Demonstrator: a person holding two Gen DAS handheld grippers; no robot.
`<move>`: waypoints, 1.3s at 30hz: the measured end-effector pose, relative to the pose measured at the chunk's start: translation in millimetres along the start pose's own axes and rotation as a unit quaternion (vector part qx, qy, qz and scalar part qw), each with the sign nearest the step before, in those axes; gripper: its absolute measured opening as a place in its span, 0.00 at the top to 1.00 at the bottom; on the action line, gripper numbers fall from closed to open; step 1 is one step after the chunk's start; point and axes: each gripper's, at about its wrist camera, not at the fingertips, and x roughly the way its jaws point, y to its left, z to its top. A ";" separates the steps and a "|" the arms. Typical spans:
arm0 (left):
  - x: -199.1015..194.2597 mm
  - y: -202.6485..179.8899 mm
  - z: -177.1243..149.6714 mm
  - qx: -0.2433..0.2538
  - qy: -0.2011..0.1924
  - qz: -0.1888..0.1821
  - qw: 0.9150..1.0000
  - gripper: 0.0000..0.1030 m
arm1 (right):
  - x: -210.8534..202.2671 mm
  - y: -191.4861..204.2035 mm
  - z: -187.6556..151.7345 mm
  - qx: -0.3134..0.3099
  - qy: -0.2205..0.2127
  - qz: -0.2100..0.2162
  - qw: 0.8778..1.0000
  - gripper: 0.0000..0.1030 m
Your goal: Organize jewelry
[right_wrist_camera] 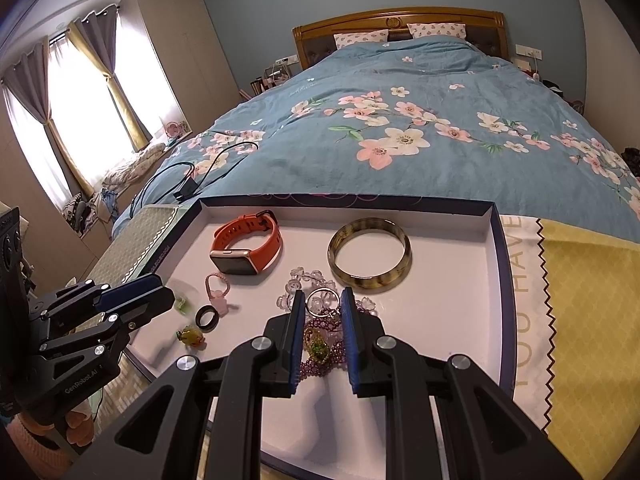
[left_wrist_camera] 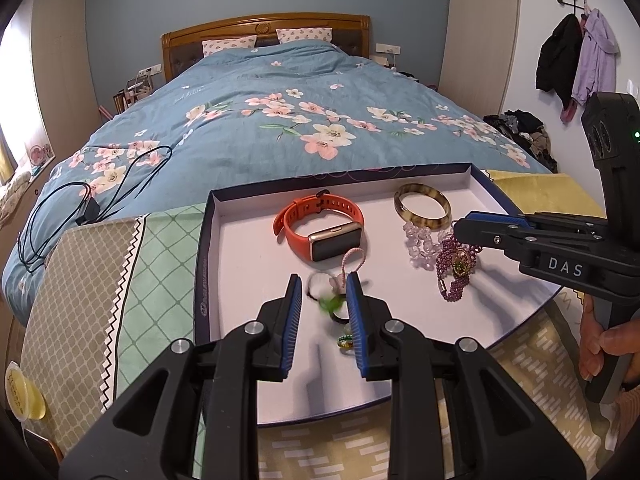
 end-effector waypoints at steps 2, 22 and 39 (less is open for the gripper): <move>0.3 -0.1 -0.1 -0.001 0.001 0.000 1.000 0.77 | 2.4 -0.1 -0.1 0.000 0.004 0.000 1.000 0.84; -5.0 1.1 -7.7 -0.009 0.000 -0.008 1.000 0.44 | -10.7 3.4 -6.3 -0.008 -0.010 -0.013 1.000 0.56; -120.1 2.2 -45.4 -0.021 -0.151 0.039 0.988 0.06 | -111.1 32.0 -59.0 -0.046 -0.169 -0.084 0.981 0.07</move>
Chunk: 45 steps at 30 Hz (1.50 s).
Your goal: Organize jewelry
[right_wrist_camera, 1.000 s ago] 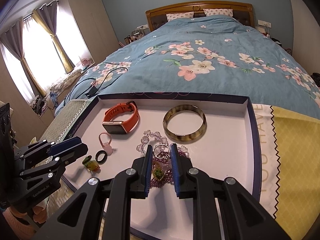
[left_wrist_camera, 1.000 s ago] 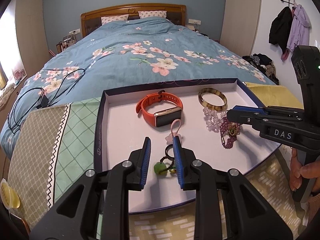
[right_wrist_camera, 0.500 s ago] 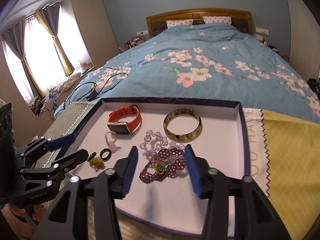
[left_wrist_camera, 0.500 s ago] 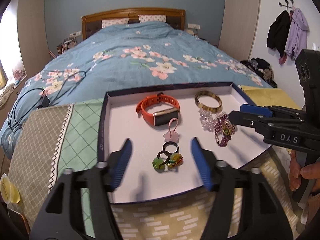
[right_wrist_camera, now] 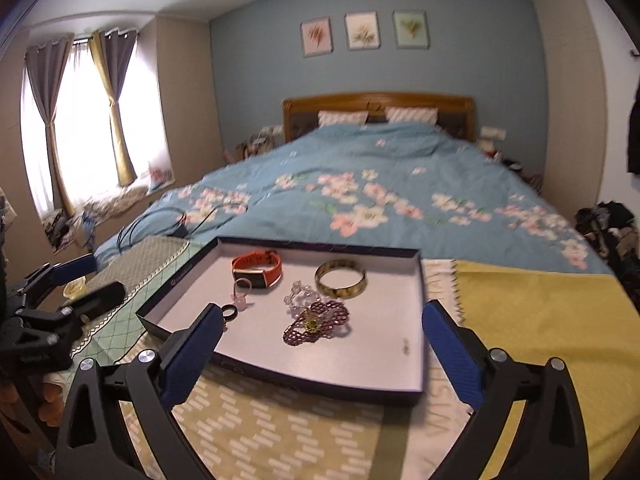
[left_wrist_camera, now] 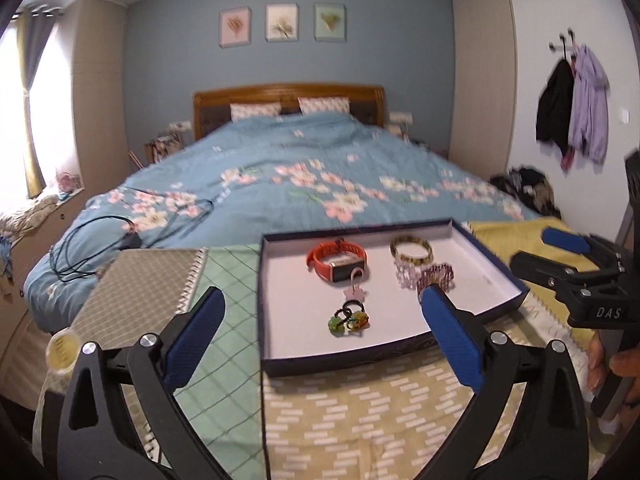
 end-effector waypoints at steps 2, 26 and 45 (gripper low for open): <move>-16.3 -0.1 -3.2 -0.003 -0.022 0.007 1.000 0.06 | -15.5 0.3 -5.4 0.004 -0.023 -0.006 1.000 0.07; -118.5 -23.5 -8.4 -0.023 -0.111 0.047 0.992 0.06 | -95.2 35.3 -27.8 -0.018 -0.109 -0.054 0.992 0.07; -125.3 -31.6 -9.2 -0.018 -0.116 0.042 0.992 0.06 | -106.5 43.9 -26.5 -0.015 -0.125 -0.061 0.990 0.07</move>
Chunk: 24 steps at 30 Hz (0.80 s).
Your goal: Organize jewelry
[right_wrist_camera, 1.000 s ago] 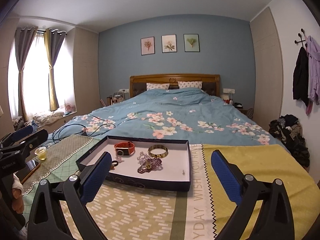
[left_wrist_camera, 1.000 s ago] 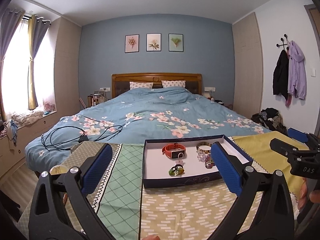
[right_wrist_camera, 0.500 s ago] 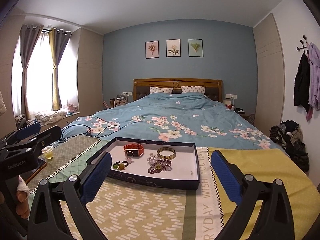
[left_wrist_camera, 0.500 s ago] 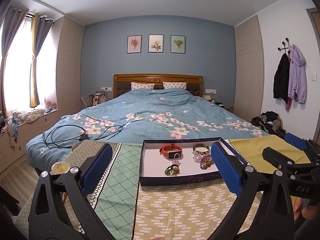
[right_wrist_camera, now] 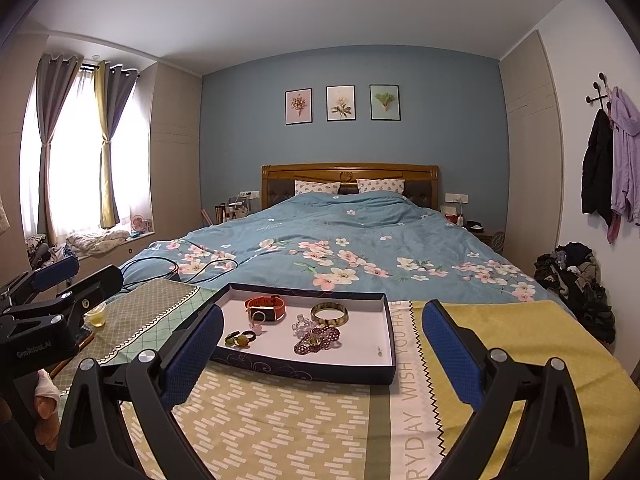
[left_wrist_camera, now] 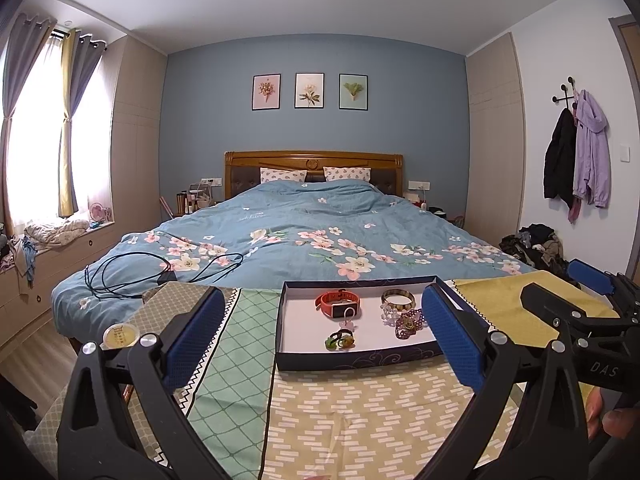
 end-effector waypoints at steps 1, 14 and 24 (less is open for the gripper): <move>-0.2 0.2 -0.2 0.000 0.000 0.000 1.000 0.06 | -0.3 -0.4 0.3 0.001 0.000 0.000 1.000 0.07; -4.0 1.1 -1.5 -0.003 -0.008 0.000 1.000 0.06 | -1.3 -2.2 1.2 0.005 -0.005 -0.009 1.000 0.07; -2.8 5.1 -3.1 -0.011 -0.003 -0.004 1.000 0.06 | 0.8 -2.3 2.4 0.008 -0.001 -0.013 1.000 0.07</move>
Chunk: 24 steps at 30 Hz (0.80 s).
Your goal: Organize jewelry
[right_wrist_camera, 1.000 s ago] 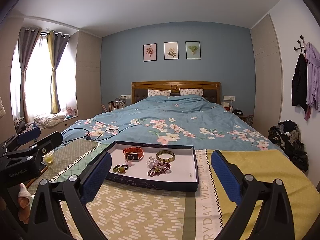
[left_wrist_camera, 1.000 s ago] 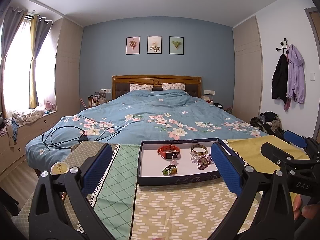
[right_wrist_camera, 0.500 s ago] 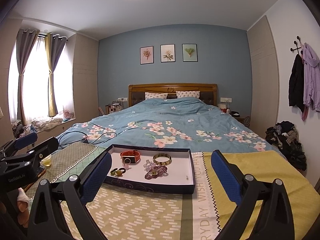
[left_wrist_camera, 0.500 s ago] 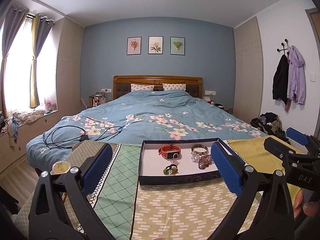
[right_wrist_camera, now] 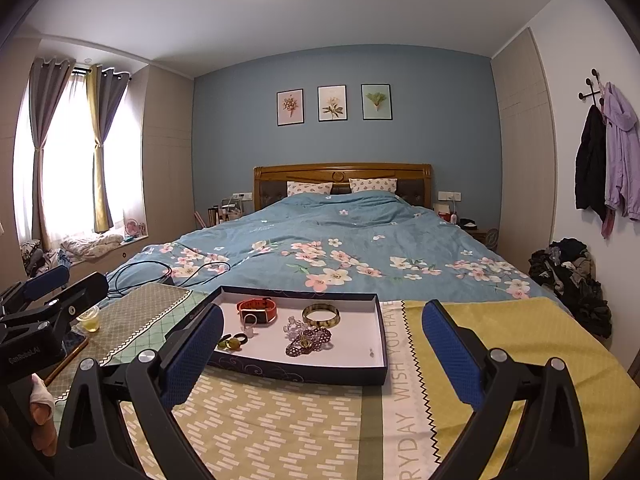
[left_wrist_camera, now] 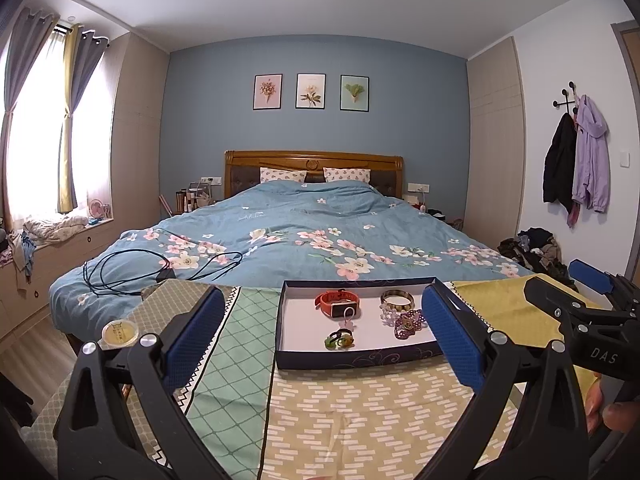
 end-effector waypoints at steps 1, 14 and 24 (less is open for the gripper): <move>0.0 0.4 -0.3 -0.001 0.001 0.000 1.000 0.06 | -0.2 0.6 0.1 -0.002 0.000 -0.002 1.000 0.07; 5.3 -2.6 -4.2 -0.001 0.008 -0.006 1.000 0.06 | -2.9 -1.1 0.4 0.001 -0.012 -0.004 1.000 0.07; 20.1 -8.0 -13.3 0.015 0.003 0.007 1.000 0.06 | -3.1 -5.3 -0.5 0.003 -0.042 0.000 0.999 0.07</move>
